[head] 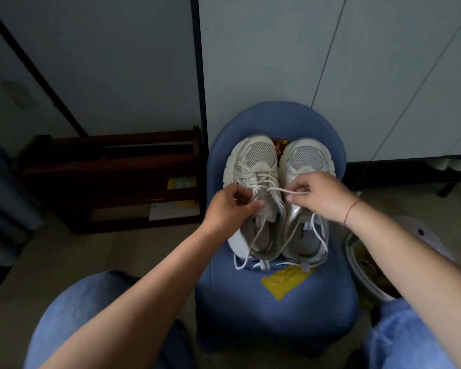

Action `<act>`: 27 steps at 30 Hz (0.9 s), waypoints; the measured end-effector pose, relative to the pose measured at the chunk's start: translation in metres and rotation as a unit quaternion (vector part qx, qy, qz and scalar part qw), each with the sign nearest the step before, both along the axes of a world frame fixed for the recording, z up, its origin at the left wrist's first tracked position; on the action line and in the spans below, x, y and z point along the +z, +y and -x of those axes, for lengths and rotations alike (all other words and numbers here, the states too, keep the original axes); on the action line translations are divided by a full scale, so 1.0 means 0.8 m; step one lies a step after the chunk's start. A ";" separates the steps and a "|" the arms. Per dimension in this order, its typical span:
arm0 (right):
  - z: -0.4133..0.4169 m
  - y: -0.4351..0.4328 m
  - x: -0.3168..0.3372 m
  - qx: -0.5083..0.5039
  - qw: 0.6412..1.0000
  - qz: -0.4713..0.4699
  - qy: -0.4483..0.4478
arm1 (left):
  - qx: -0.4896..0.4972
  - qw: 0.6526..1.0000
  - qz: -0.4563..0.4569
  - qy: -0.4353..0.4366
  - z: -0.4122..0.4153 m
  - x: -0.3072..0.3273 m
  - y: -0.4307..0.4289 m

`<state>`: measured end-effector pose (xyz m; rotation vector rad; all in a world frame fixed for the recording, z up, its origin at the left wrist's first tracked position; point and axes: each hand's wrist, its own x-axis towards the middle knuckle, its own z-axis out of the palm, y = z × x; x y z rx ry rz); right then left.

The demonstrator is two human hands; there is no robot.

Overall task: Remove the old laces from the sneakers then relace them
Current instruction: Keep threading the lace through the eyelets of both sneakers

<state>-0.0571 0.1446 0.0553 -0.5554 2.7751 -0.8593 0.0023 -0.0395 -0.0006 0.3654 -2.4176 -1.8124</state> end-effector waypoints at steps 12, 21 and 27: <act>-0.028 0.030 0.023 0.036 0.797 0.414 -0.439 | -0.100 0.987 -0.081 0.098 -0.013 0.035 0.045; -0.021 0.029 0.008 0.019 0.537 0.642 -0.546 | -0.248 0.923 -0.294 -0.032 -0.023 0.045 0.059; -0.022 0.034 0.008 -0.004 0.523 0.654 -0.547 | -0.263 0.924 -0.272 -0.050 -0.021 0.039 0.058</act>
